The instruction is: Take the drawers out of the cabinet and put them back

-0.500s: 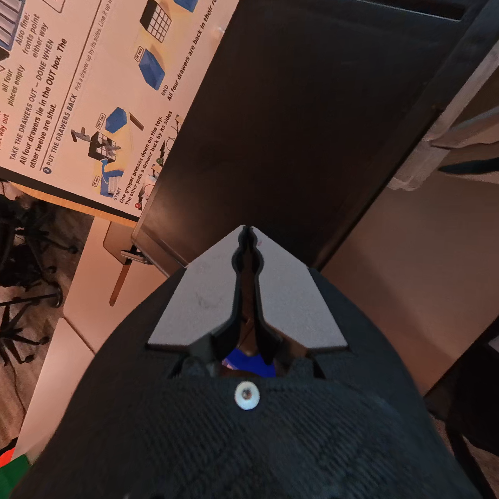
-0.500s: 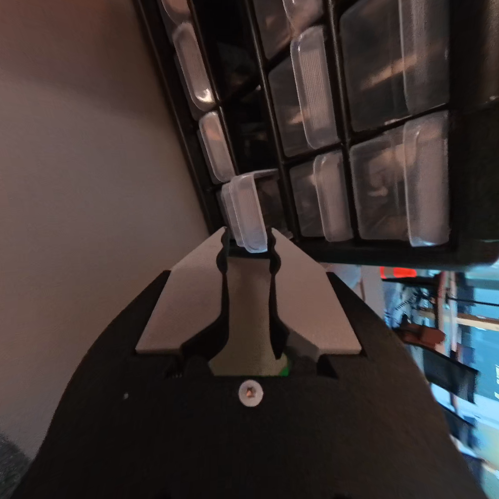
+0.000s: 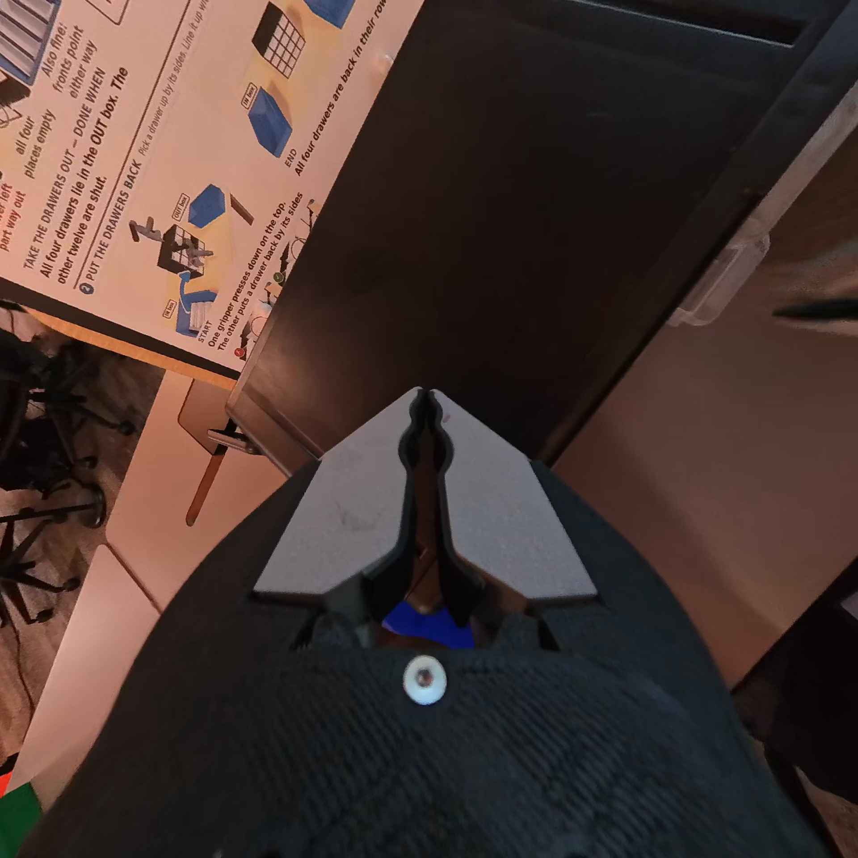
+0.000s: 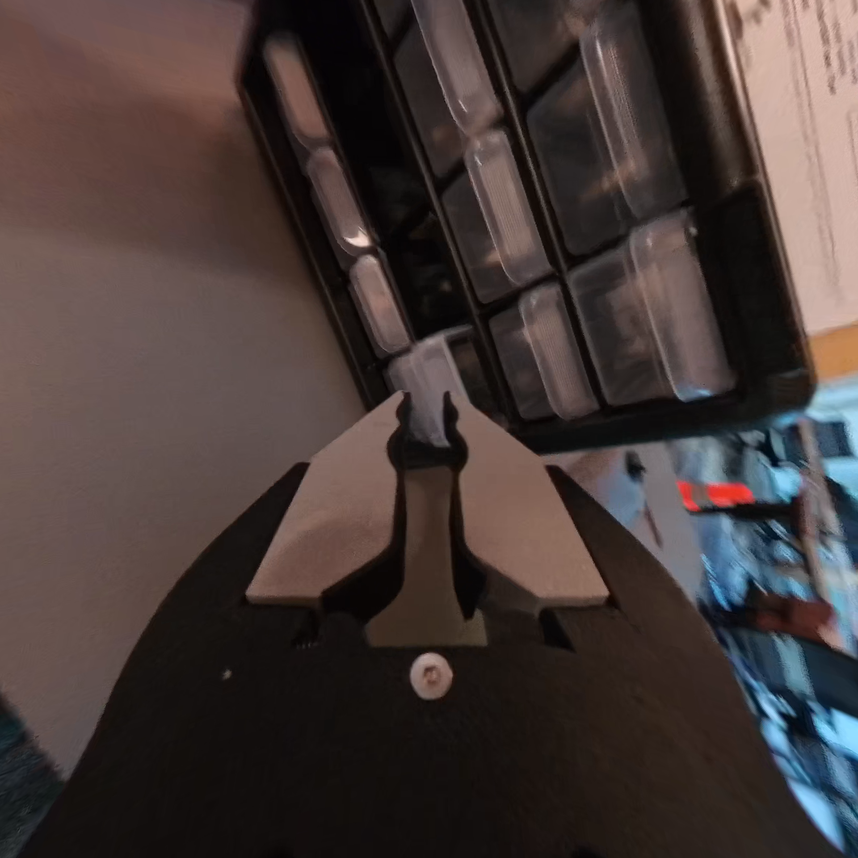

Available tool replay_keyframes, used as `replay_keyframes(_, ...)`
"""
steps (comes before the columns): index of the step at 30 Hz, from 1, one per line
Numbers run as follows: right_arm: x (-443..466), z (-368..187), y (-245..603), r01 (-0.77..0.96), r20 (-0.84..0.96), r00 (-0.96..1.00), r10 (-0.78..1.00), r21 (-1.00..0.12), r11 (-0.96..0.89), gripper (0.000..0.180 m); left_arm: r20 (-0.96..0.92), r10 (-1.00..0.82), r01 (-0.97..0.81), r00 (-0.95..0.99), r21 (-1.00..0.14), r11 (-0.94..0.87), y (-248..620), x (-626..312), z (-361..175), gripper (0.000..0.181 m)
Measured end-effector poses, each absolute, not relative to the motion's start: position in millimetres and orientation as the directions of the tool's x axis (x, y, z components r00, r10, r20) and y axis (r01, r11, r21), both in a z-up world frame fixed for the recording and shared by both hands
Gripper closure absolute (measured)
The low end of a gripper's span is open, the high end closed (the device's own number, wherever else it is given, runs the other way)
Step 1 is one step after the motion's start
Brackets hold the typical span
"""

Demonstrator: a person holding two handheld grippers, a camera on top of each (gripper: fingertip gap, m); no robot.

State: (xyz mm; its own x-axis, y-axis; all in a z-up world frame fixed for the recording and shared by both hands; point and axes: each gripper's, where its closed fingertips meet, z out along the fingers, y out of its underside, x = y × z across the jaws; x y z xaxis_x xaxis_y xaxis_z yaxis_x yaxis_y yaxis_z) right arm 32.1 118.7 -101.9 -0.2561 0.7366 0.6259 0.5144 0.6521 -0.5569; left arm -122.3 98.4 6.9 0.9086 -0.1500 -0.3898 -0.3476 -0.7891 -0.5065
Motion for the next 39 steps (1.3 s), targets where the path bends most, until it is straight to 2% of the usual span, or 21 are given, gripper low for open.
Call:
replay_keyframes(1,34,-104,103,0.47,0.583,-0.32,0.747,-0.586,0.659,0.18,-0.38,-0.148,-0.341,0.913,-0.514,-0.787,98,-122,7,0.181)
replay_keyframes(3,31,-110,97,0.467,0.54,-0.358,0.762,-0.603,0.647,0.18,-0.365,-0.142,-0.33,0.92,-0.528,-0.783,98,-122,7,0.181)
replay_keyframes(5,17,-111,133,0.573,0.587,-0.205,0.783,-0.577,0.582,0.18,-0.361,-0.136,-0.325,0.923,-0.536,-0.779,98,-122,7,0.181)
replay_keyframes(7,7,-112,148,0.605,0.555,-0.127,0.822,-0.614,0.508,0.177,-0.365,-0.13,-0.324,0.922,-0.54,-0.777,98,-122,7,0.181)
replay_keyframes(9,-2,-106,131,0.546,0.49,-0.172,0.855,-0.675,0.497,0.174,-0.375,-0.129,-0.329,0.918,-0.538,-0.776,98,-123,7,0.181)
replay_keyframes(13,-5,-93,103,0.474,0.525,-0.251,0.814,-0.666,0.576,0.173,-0.421,-0.138,-0.36,0.896,-0.511,-0.78,99,-123,8,0.181)
replay_keyframes(16,-8,-92,61,0.368,0.472,-0.345,0.811,-0.727,0.579,0.172,-0.425,-0.151,-0.38,0.892,-0.527,-0.76,94,-122,9,0.181)
replay_keyframes(18,-10,-102,39,0.306,0.435,-0.385,0.814,-0.772,0.557,0.172,-0.378,-0.165,-0.365,0.911,-0.55,-0.751,77,-118,11,0.181)
replay_keyframes(21,-13,-132,47,0.3,0.511,-0.33,0.794,-0.741,0.601,0.18,-0.392,-0.166,-0.386,0.905,-0.587,-0.712,32,-122,19,0.181)
replay_keyframes(23,-14,-152,52,0.311,0.5,-0.339,0.797,-0.74,0.596,0.18,-0.361,-0.174,-0.367,0.916,-0.583,-0.724,-10,-129,15,0.181)
replay_keyframes(26,-17,-165,52,0.329,0.427,-0.376,0.822,-0.768,0.549,0.173,-0.306,-0.166,-0.308,0.938,-0.509,-0.804,-75,-156,-13,0.181)
replay_keyframes(28,-19,-159,44,0.302,0.386,-0.395,0.834,-0.802,0.515,0.155,-0.311,-0.121,-0.25,0.943,-0.417,-0.874,-114,-188,-42,0.181)
replay_keyframes(29,-19,-158,41,0.292,0.377,-0.403,0.834,-0.81,0.508,0.156,-0.322,-0.083,-0.208,0.943,-0.375,-0.903,-130,-205,-57,0.16)
replay_keyframes(30,-19,-160,41,0.3,0.384,-0.401,0.832,-0.803,0.515,0.155,-0.296,-0.063,-0.163,0.953,-0.328,-0.93,-146,-215,-74,0.147)
replay_keyframes(31,-20,-163,43,0.311,0.396,-0.395,0.829,-0.791,0.526,0.155,-0.267,-0.047,-0.126,0.963,-0.288,-0.949,-158,-224,-91,0.149)
replay_keyframes(33,-19,-167,43,0.325,0.387,-0.399,0.831,-0.788,0.523,0.155,-0.26,0.0,-0.065,0.966,-0.242,-0.968,-174,-244,-117,0.139)
replay_keyframes(37,-17,-165,45,0.325,0.361,-0.391,0.847,-0.807,0.493,0.154,-0.226,-0.002,-0.039,0.974,-0.16,-0.986,-186,-262,-165,0.136)
replay_keyframes(39,-16,-166,46,0.331,0.347,-0.389,0.853,-0.812,0.481,0.155,-0.256,-0.034,-0.055,0.966,-0.076,-0.996,-194,-270,-185,0.142)
